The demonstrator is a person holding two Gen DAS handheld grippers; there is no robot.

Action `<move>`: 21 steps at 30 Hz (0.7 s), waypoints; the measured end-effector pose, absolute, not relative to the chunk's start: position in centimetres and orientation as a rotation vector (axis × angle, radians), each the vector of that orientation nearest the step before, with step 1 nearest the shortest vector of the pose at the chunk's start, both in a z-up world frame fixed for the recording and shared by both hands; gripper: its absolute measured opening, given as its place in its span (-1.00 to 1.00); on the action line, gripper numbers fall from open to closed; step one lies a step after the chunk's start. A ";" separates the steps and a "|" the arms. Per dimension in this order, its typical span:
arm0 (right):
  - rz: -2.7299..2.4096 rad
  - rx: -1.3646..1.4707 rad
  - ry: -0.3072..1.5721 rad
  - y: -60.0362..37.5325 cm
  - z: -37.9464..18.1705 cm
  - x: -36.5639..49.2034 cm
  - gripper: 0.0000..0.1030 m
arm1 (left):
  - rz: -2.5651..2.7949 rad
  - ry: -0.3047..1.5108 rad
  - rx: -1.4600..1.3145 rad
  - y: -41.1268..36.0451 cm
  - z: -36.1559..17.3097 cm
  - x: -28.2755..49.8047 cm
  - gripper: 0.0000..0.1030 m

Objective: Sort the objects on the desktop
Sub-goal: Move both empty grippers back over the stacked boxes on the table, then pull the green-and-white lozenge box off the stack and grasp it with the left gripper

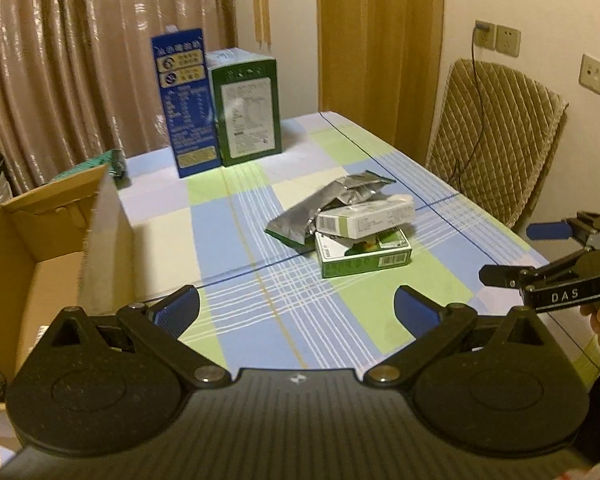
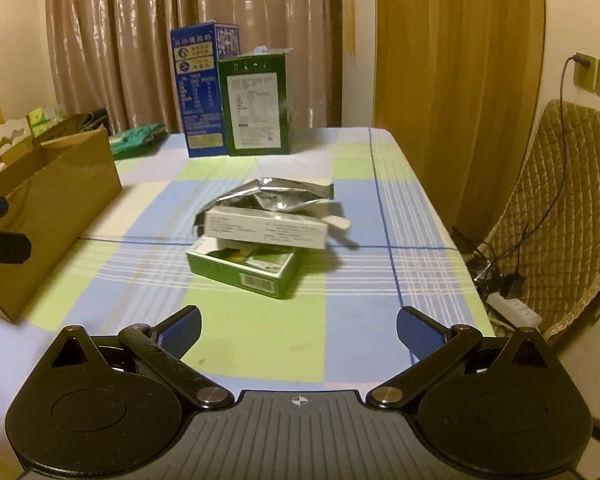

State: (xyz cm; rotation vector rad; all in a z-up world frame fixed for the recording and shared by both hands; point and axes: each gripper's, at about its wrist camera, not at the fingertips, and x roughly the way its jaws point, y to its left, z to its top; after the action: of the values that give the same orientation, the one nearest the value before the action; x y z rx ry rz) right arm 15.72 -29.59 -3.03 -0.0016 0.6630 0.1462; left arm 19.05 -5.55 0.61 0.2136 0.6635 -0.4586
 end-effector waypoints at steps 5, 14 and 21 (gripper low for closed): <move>0.156 -0.006 0.676 -30.5 -4.4 17.7 0.96 | -0.489 0.690 0.230 -7.4 -1.4 21.1 0.97; 0.200 -0.042 0.703 -30.8 -5.9 21.3 0.95 | -0.587 0.709 0.234 -10.1 -5.4 24.7 0.97; 0.249 -0.117 0.739 -29.5 -7.5 23.8 0.35 | -0.658 0.697 0.247 -11.3 -8.1 27.6 0.97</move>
State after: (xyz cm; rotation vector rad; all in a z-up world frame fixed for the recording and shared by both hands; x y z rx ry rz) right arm 23.77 -29.45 -7.47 -0.1169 0.7389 0.2491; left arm 27.62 -11.29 -8.06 0.2470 0.6970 -0.6584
